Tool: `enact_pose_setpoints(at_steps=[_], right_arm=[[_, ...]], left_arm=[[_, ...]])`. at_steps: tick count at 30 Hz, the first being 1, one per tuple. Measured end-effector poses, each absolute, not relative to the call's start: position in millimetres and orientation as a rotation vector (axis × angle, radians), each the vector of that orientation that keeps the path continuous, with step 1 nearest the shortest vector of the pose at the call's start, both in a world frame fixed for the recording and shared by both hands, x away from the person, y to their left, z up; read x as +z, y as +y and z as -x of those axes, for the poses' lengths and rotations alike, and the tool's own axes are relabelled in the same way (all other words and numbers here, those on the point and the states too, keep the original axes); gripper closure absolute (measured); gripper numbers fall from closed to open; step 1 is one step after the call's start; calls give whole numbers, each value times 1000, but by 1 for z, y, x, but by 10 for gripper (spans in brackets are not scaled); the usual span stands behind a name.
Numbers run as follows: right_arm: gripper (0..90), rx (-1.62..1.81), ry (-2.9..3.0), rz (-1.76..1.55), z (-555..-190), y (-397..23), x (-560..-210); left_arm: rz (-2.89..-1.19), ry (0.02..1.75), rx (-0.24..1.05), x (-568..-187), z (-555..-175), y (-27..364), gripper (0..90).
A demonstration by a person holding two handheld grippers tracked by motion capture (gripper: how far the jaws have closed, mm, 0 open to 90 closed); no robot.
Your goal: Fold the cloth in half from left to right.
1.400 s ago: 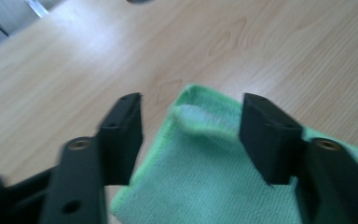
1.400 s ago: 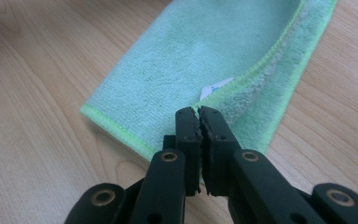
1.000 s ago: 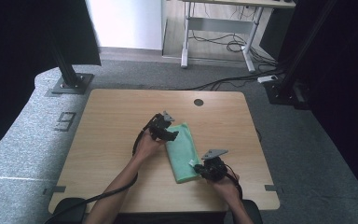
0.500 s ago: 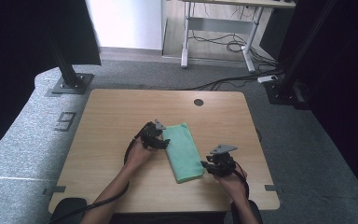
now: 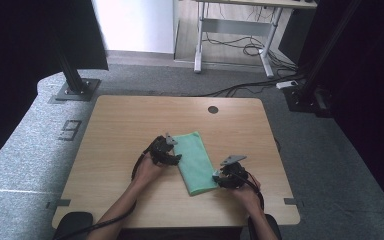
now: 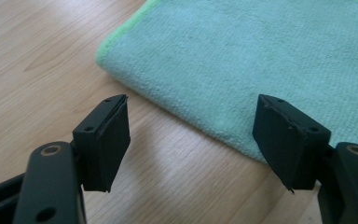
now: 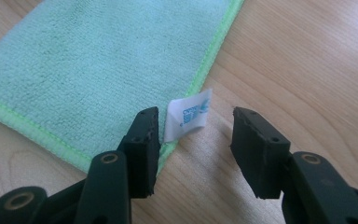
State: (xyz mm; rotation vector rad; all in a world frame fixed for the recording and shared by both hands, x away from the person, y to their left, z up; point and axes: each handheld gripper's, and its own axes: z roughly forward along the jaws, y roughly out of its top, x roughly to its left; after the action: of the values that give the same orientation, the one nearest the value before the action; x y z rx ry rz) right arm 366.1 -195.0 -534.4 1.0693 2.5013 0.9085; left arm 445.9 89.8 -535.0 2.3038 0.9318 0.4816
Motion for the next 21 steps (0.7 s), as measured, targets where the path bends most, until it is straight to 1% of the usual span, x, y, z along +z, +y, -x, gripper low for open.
enact_pose_setpoints(at_steps=[7, 13, 18, 21], right_arm=[[509, 924, 2504, -1083, -366, -193, -536], [508, 926, 2510, -1069, -365, -189, -536], [508, 933, 2518, -1064, -363, -186, -536], [508, 943, 2527, -1052, -360, -182, -536]], left_arm=[[-2283, 968, 475, -534, -448, 101, 268], [-2215, 1025, 418, -531, -467, 102, 269], [-2236, 1086, 486, -536, -483, 102, 272], [-2211, 1137, 484, -537, -491, 108, 266]])
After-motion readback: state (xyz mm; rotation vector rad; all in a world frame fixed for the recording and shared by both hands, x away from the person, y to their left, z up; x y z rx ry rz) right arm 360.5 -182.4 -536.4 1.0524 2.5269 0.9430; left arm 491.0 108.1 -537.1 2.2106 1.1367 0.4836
